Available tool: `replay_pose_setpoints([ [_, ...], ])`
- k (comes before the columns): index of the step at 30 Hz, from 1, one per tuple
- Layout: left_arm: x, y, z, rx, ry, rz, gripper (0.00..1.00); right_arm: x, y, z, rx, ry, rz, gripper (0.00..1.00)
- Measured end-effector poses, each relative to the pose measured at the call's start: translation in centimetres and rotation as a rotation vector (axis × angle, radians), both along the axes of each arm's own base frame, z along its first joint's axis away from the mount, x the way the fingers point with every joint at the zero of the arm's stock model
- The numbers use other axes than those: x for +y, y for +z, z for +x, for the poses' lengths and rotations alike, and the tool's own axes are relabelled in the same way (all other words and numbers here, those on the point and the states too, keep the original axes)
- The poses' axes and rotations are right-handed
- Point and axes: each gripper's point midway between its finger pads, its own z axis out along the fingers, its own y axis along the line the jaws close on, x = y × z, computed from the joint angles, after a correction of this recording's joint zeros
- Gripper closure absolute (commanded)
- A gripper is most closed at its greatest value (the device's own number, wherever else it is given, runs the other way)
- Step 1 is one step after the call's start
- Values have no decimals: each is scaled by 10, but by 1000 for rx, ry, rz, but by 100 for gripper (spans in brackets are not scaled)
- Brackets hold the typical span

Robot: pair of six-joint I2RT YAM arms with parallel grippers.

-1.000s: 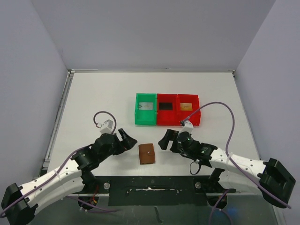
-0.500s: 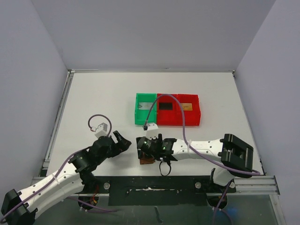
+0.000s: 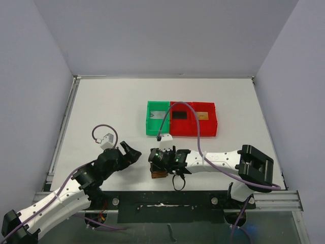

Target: Take the credit cards out of the card holder

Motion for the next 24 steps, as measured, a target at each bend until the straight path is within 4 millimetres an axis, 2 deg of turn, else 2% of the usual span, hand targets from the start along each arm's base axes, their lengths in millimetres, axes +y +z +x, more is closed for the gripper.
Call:
replay_pose_setpoints([
  [4, 0, -3, 0, 10, 1, 10, 19, 3, -3, 2, 6, -5, -23, 51],
  [11, -1, -14, -1, 38, -19, 47, 19, 2, -23, 2, 35, -19, -91, 62],
  [20, -13, -36, -8, 97, -132, 119, 22, -1, -25, 7, 51, -60, -95, 78],
  [24, -21, -49, -12, 142, -187, 144, 25, 0, -26, 10, 60, -67, -37, 81],
])
